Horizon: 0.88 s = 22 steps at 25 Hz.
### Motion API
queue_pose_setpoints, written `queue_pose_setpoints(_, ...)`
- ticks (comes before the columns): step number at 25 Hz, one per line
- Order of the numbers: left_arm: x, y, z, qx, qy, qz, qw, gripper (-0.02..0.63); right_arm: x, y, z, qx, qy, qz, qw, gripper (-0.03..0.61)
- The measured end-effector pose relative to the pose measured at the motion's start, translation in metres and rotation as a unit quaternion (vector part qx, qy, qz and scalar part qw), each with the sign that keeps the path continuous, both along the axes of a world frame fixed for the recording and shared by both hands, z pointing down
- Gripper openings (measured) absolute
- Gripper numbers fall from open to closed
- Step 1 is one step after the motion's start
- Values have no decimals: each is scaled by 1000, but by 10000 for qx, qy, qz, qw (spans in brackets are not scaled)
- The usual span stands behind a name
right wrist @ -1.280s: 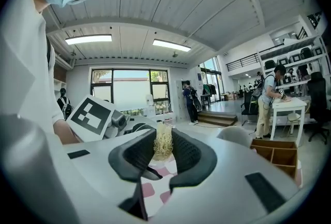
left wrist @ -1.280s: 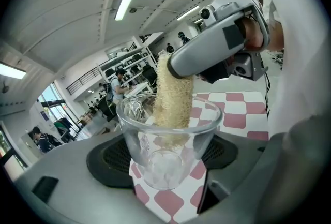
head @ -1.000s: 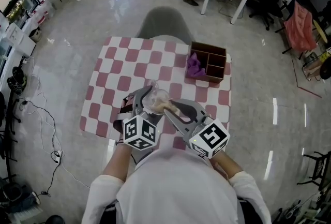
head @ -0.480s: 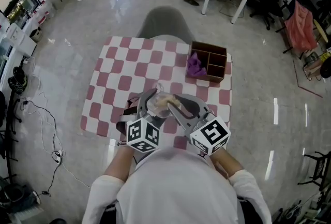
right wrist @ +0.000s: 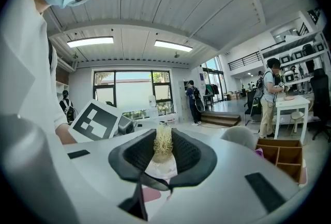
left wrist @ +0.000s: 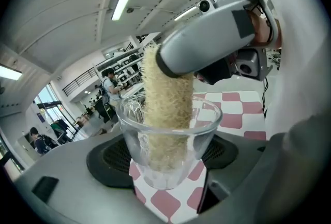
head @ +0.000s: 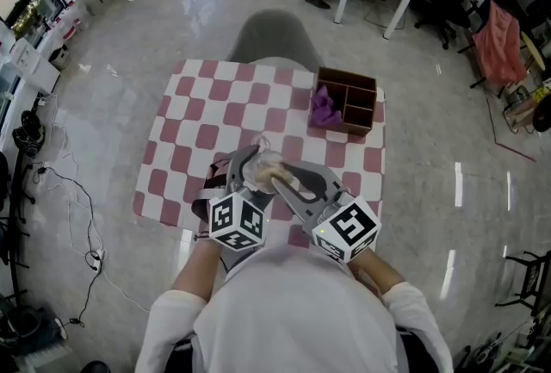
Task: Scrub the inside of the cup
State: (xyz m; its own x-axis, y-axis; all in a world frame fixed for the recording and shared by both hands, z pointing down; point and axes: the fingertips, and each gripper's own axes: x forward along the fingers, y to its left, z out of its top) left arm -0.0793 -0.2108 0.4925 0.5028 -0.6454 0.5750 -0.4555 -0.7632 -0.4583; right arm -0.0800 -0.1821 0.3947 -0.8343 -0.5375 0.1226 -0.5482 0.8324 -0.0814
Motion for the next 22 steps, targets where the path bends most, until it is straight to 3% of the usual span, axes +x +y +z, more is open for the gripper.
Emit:
queue_pose_setpoints(7,4,6,3,-82,59,87,9999,379,15,-19,-1,-10,-66,560,9984,106)
queue_pose_setpoints(15,-9,-4,2,-41,87,-124,9999,379,7,-4,18,-267,115,311,9991,106)
queue_pose_setpoints(22,0,1,8,-113,64,30,9999,379,-2,-5,3,-93,-108,267,9995,106)
